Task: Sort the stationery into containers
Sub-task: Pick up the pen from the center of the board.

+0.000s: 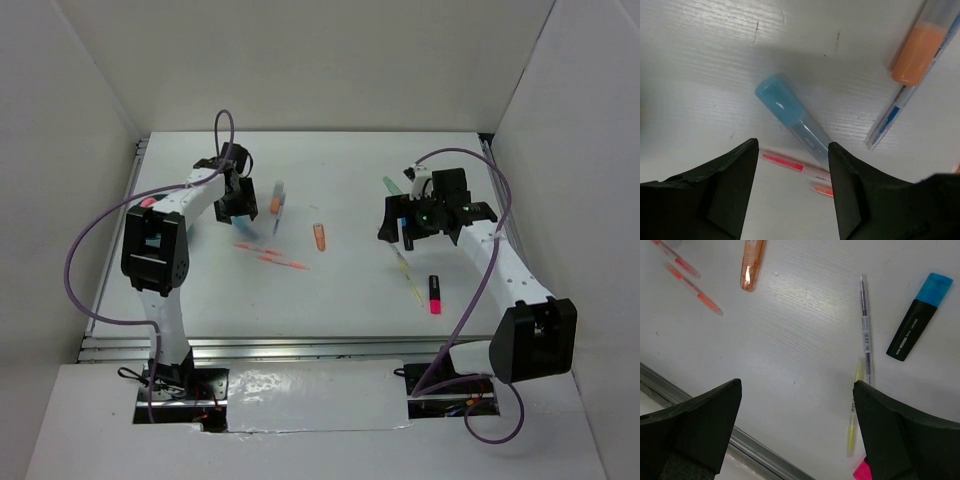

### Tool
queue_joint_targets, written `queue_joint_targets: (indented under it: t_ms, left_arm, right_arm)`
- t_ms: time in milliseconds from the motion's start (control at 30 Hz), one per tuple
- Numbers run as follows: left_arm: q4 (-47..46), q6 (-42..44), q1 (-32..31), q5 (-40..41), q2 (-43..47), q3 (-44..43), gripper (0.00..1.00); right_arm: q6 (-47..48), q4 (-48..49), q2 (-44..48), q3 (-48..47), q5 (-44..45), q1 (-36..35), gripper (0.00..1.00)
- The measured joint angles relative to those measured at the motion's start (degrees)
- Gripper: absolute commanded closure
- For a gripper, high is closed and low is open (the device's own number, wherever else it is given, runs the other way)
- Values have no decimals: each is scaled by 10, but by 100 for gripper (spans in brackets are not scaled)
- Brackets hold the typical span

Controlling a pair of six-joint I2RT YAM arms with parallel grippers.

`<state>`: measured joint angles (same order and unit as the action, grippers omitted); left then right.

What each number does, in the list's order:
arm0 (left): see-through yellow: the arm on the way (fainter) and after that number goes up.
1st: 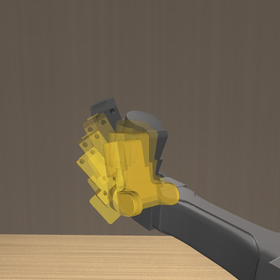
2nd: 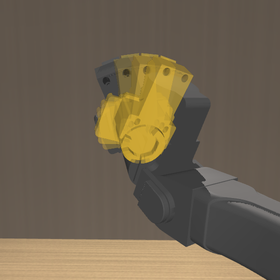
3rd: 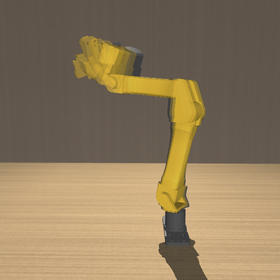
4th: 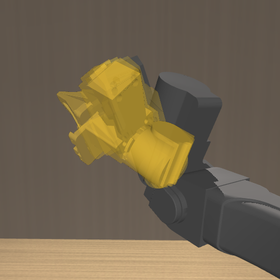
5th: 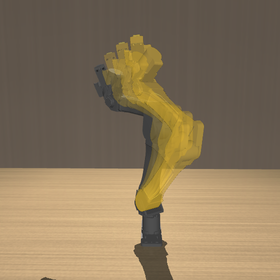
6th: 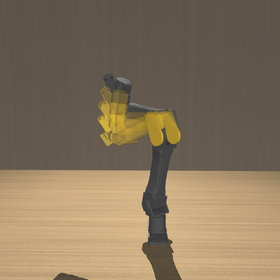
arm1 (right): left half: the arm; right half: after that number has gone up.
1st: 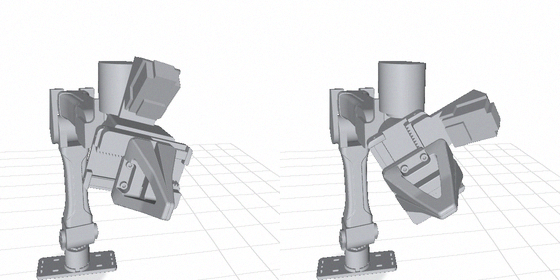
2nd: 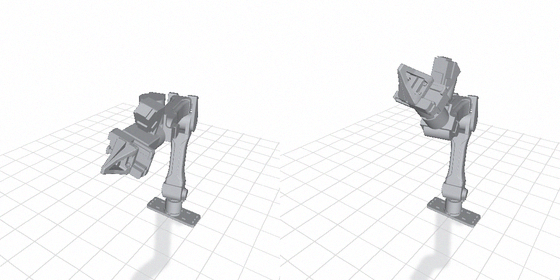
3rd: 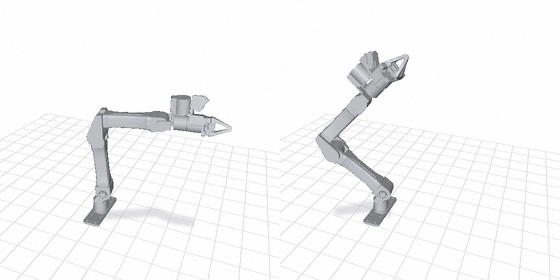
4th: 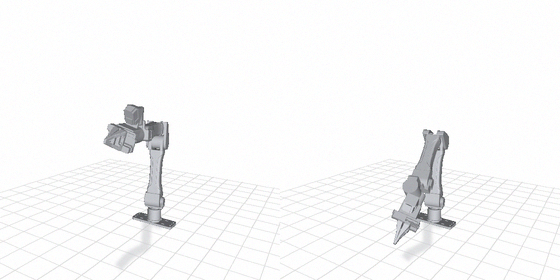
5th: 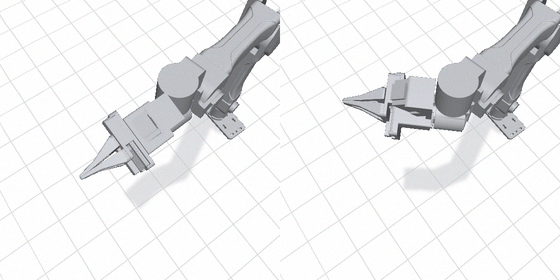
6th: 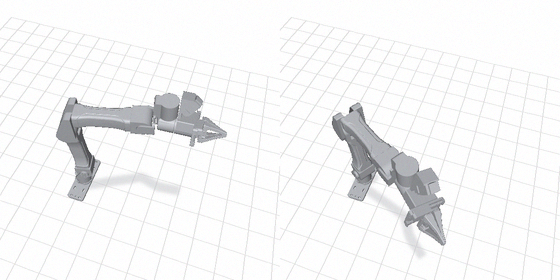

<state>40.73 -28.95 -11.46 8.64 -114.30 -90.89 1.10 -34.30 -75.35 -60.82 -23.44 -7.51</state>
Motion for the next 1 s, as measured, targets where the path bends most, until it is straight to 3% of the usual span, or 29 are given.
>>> queue_joint_targets:
  t_ms: [500, 833, 1000]
  left_arm:
    - [5, -22, 9, 6, -78, -46, 32]
    - [3, -26, 12, -5, -95, -53, 56]
    - [-8, -26, 15, -24, -95, -53, 76]
  right_arm:
    - [1, 0, -10, 5, -16, 23, 3]
    - [3, -1, -20, 5, -23, 24, 3]
    - [5, -1, -20, 5, -23, 33, 3]
